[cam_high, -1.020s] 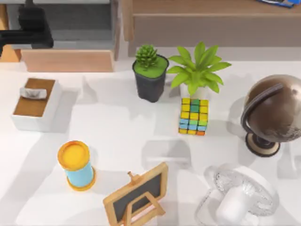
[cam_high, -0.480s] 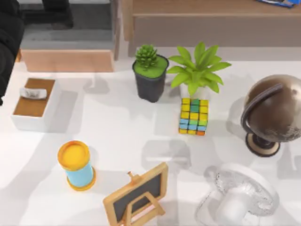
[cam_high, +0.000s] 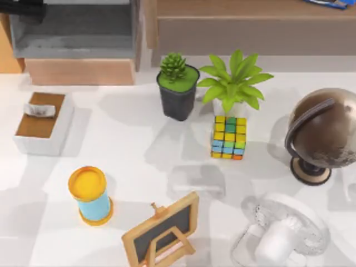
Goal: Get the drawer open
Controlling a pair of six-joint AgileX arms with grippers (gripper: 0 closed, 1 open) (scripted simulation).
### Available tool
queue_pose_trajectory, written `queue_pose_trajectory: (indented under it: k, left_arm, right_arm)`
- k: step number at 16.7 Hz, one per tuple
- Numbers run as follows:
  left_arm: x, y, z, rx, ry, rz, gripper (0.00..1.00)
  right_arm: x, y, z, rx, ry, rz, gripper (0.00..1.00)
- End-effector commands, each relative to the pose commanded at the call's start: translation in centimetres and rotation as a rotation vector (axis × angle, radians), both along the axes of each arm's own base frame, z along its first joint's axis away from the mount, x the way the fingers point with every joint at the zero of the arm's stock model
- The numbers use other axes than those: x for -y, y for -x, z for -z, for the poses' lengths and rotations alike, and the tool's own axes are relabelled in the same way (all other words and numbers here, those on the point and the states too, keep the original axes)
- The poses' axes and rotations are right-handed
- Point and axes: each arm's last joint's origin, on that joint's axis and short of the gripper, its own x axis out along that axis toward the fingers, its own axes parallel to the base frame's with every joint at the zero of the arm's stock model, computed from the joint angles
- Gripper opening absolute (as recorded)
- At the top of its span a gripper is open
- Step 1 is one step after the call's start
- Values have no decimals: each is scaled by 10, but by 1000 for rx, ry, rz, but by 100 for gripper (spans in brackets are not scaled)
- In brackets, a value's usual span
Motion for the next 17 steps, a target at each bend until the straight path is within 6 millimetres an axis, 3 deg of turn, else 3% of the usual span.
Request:
queue_pose_trajectory:
  k: [5,9,13,17]
  left_arm:
    - [-92,-59,47,-58,-475,-59,100]
    - [-158,-82,98,-91,-877,-30,100]
    - [-193,-88,151,-85,-1158,48,100]
    - [-201,-88,183,-65,-1266,117,100]
  right_arm:
    - [0,0,0,0,0,0,100]
    - [0,0,0,0,0,0,100]
    - [0,0,0,0,0,0,100]
    - [0,0,0,0,0,0,100]
